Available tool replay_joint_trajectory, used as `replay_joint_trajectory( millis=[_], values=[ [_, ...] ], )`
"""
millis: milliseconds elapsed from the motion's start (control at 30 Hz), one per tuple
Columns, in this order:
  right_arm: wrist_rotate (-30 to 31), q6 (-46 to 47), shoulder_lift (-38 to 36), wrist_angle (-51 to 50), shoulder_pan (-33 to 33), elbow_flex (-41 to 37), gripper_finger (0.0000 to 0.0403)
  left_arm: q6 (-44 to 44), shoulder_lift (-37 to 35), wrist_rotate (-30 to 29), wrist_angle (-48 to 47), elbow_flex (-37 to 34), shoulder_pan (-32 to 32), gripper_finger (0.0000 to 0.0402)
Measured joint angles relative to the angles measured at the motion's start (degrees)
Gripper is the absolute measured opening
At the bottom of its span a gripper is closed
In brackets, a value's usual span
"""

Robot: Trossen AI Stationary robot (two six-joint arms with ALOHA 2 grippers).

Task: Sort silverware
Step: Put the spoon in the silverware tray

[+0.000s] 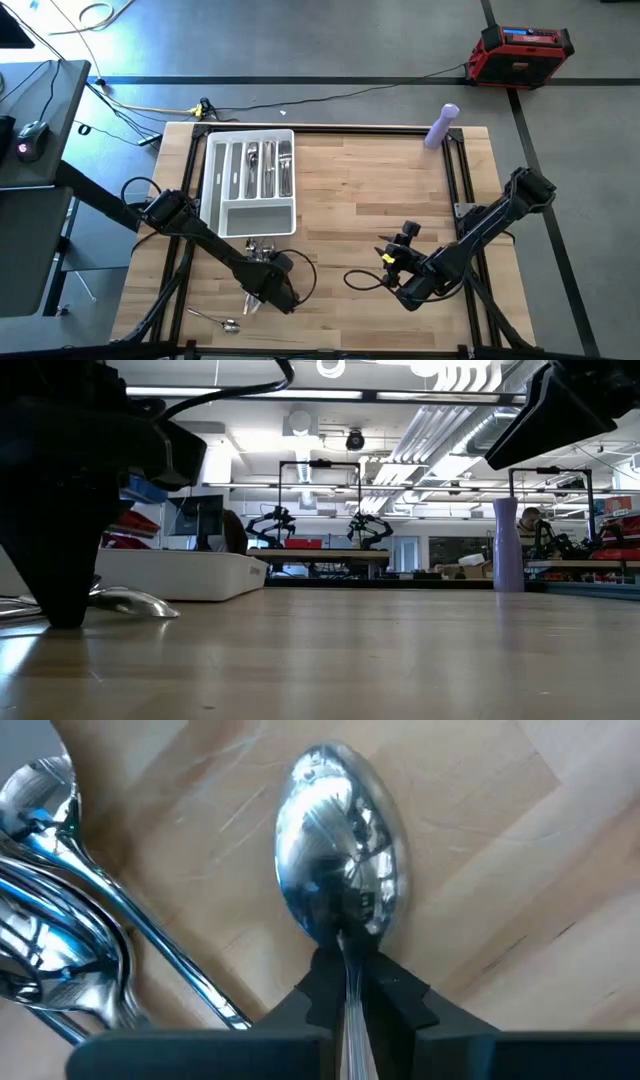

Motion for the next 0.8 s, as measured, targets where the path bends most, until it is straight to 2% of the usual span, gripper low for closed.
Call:
replay_joint_trajectory(
  millis=[100,200,267,367,467,567,633,700,800],
  values=[
    [1.11,0.99,0.01,1.51,0.33,0.00,0.0138,-0.01,-1.56,-3.68,-3.03,2.03,-1.24,0.0004],
    [5.24,-0.45,0.02,5.69,1.62,0.00,0.0138,-0.17,-5.00,-12.22,-5.35,6.32,-3.04,0.0003],
    [5.99,-4.54,0.00,10.73,2.53,0.00,0.0138,1.45,-8.32,-18.65,-5.88,8.63,-5.13,0.0002],
    [4.23,-16.66,0.02,22.32,4.33,0.00,0.0138,7.71,-12.13,-25.21,-1.16,9.36,-8.81,0.0001],
    [-2.82,-34.03,0.02,37.95,5.49,0.00,0.0138,16.64,-15.29,-29.29,5.77,9.53,-11.96,0.0001],
    [-14.48,-50.87,0.02,55.06,6.11,0.00,0.0138,28.92,-15.34,-28.86,13.46,9.59,-14.53,0.0000],
    [-24.28,-60.27,0.27,62.95,6.03,0.00,0.0138,36.03,-14.35,-25.53,18.24,9.45,-15.33,0.0000],
    [-31.28,-69.98,1.99,68.85,6.09,0.38,0.0138,40.77,-13.64,-21.98,23.45,9.49,-15.50,0.0000],
    [-32.37,-80.27,7.27,70.33,6.16,3.00,0.0138,45.66,-12.38,-18.14,29.09,9.64,-14.55,0.0000]
  ],
)
